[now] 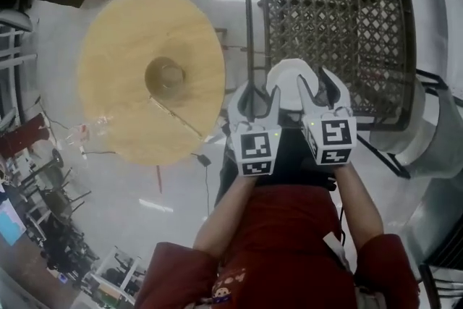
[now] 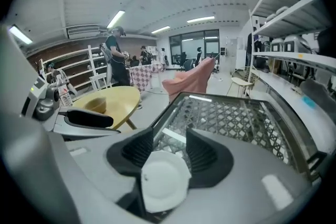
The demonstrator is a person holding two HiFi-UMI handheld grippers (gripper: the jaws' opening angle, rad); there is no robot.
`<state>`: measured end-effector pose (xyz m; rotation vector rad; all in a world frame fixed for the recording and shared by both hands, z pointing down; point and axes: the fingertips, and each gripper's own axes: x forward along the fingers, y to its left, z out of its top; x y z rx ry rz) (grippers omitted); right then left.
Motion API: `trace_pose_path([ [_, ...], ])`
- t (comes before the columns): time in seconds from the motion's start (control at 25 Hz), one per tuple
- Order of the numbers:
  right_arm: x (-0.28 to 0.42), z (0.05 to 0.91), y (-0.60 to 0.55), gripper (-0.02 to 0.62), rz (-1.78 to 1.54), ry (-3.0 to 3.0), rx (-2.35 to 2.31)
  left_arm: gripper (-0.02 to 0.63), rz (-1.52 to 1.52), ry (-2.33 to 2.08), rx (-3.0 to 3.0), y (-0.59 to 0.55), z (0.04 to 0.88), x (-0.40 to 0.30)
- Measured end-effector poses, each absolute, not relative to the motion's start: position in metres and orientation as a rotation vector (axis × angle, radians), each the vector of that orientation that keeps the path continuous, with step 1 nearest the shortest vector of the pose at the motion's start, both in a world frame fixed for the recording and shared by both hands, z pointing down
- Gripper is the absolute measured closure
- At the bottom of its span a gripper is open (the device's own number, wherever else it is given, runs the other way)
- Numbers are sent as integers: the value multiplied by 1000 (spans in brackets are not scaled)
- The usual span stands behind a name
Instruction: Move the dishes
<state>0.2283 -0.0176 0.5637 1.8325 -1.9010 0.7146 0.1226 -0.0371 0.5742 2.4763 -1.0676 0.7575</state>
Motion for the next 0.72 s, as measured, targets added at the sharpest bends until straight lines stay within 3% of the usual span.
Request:
trace_pose_path([
  [0.72, 156, 436, -66, 411, 395, -2144, 1858, 360, 464, -1373, 2593, -86, 443, 43],
])
